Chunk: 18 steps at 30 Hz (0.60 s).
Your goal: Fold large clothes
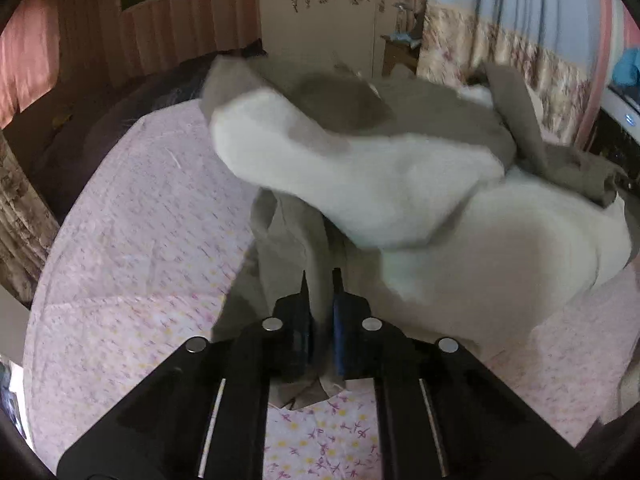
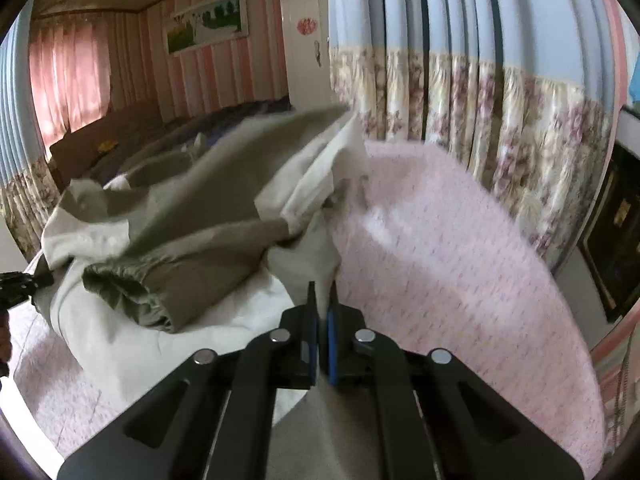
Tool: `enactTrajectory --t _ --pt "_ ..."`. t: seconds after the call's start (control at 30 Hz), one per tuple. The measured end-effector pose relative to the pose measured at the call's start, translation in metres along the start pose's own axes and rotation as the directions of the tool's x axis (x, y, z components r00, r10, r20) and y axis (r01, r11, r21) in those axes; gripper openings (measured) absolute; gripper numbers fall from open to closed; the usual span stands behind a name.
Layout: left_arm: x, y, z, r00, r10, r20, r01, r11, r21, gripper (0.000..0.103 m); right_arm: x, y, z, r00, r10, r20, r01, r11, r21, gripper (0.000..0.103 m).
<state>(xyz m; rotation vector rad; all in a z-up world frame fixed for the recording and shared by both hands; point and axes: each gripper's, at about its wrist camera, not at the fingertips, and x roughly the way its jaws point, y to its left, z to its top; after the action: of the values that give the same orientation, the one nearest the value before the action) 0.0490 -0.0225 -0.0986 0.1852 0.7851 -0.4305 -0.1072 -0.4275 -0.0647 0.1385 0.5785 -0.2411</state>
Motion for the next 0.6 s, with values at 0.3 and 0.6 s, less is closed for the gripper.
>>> enactTrajectory --t 0.3,0.6 --pt "-0.078 0.01 0.079 0.981 0.105 0.164 -0.113 0.993 0.042 0.003 -0.04 0.009 0.065 0.99 0.059 0.125 -0.056 0.998 -0.024 0.003" --pt "-0.048 0.004 0.021 0.991 0.104 0.08 -0.106 0.994 0.027 0.051 -0.025 -0.013 0.029 0.999 0.012 0.036 -0.012 1.0 0.019 0.082"
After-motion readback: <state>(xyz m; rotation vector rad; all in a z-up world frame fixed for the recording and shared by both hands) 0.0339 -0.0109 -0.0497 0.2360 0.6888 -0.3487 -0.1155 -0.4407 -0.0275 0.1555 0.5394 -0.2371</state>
